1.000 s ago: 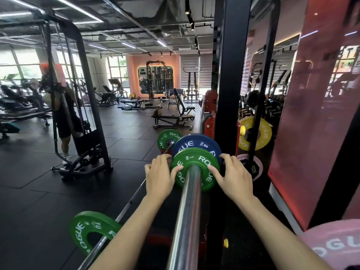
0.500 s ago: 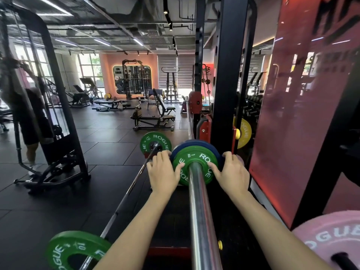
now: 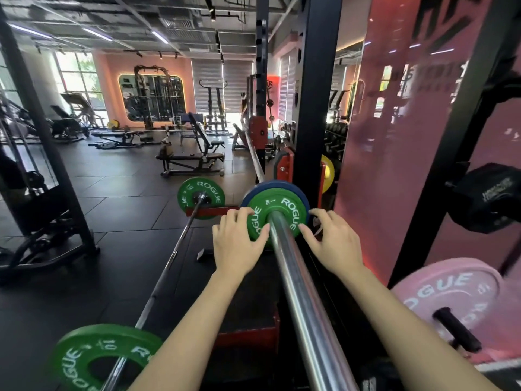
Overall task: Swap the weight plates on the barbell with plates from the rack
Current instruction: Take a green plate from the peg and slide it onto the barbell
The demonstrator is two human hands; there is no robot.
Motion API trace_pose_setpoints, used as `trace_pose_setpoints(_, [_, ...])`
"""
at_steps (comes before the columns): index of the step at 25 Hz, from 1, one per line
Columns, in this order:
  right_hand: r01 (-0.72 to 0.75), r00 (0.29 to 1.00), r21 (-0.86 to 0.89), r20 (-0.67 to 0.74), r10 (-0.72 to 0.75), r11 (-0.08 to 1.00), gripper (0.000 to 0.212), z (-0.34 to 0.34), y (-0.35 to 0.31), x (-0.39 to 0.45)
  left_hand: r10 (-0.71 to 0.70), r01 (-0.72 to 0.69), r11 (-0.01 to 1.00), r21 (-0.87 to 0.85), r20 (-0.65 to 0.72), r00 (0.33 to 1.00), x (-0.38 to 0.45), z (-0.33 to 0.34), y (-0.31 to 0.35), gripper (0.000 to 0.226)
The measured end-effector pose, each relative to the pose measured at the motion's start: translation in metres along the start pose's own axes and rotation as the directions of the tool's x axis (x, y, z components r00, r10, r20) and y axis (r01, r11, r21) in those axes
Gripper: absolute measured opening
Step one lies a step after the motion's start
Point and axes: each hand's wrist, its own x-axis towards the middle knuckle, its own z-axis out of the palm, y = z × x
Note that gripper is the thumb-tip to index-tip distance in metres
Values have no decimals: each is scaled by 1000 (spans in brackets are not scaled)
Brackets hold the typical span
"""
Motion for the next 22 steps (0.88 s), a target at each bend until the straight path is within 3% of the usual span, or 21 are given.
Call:
trace_pose_setpoints(13, [20,999,78,25,-22,997,39,-132,-34,-114,-38,38,999,22,-19,999,-115,-133,56,43])
trace_pose_setpoints(22, [-3,998,114,57,-4,993,45,-234,-57,-216,-25,16,994,105,89,996,-230,-226,123,48])
